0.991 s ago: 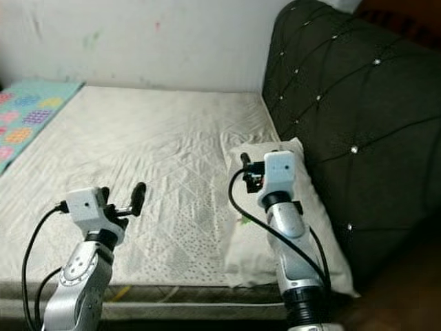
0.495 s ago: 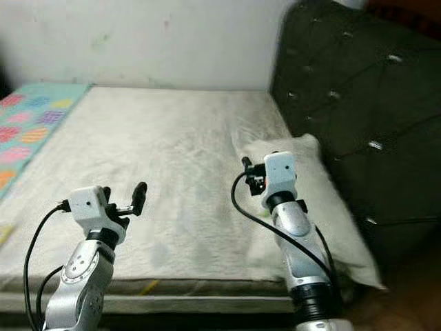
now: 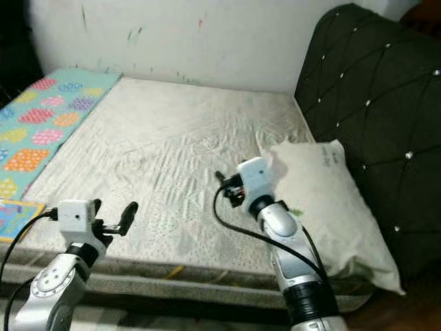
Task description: Clean up the room
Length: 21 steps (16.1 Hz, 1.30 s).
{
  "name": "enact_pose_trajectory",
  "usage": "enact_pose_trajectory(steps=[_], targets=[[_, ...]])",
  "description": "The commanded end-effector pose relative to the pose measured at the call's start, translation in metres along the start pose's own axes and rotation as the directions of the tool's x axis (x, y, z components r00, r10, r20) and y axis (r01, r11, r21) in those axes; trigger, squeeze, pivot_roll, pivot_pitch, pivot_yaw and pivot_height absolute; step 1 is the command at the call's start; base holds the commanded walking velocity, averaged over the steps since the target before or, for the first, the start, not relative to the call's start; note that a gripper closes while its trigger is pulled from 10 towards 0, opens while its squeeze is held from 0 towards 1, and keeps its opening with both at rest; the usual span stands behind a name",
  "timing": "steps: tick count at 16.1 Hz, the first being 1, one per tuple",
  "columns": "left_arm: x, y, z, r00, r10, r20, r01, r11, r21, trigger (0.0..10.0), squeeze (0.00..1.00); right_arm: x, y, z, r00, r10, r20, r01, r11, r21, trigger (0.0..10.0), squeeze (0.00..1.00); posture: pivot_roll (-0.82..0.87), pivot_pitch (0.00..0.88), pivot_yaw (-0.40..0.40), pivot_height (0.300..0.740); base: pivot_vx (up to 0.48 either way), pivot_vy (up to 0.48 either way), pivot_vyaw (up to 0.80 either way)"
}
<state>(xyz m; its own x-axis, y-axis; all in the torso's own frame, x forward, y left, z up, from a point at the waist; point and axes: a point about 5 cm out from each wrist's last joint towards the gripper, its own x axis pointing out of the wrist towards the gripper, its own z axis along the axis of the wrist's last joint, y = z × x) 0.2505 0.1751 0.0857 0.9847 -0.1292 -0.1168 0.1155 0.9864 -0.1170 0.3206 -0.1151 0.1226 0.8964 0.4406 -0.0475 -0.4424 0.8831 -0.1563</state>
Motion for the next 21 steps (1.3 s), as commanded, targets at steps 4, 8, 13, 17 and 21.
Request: enact_pose_trajectory(steps=[4,8,13,17,21], targets=[[-0.008,-0.001,0.009,0.978,0.183,0.104,-0.177,0.982,-0.064,10.0,0.0,0.003,0.008,0.011,0.996,0.007,0.092,-0.004,0.999,-0.038,10.0,0.0,-0.02,0.0,-0.168,0.74,0.0,0.0,0.0],[-0.013,0.003,0.01,0.949,0.287,0.132,-0.273,0.955,-0.112,10.0,0.0,0.003,0.01,0.001,0.998,0.022,0.05,-0.02,1.0,-0.024,10.0,0.0,0.01,0.0,-0.218,0.74,0.0,0.0,0.0],[0.007,-0.005,0.012,0.977,0.18,0.118,-0.173,0.983,-0.064,10.0,0.0,0.004,0.007,0.006,0.991,-0.1,0.094,0.099,0.995,0.011,10.0,0.0,-0.07,0.0,-0.07,0.74,0.0,0.0,0.0],[0.032,-0.024,0.016,0.993,0.041,0.108,-0.04,0.999,-0.02,10.0,0.0,-0.015,-0.004,-0.002,0.962,-0.253,0.1,0.251,0.967,0.04,10.0,0.0,-0.14,0.0,0.055,0.74,0.0,0.0,0.0],[0.045,-0.03,0.01,0.998,0.003,0.069,-0.001,0.999,-0.036,10.0,0.0,-0.019,-0.007,-0.005,0.941,-0.326,0.089,0.323,0.945,0.05,10.0,0.0,-0.19,0.0,0.108,0.74,0.0,0.0,0.0]])
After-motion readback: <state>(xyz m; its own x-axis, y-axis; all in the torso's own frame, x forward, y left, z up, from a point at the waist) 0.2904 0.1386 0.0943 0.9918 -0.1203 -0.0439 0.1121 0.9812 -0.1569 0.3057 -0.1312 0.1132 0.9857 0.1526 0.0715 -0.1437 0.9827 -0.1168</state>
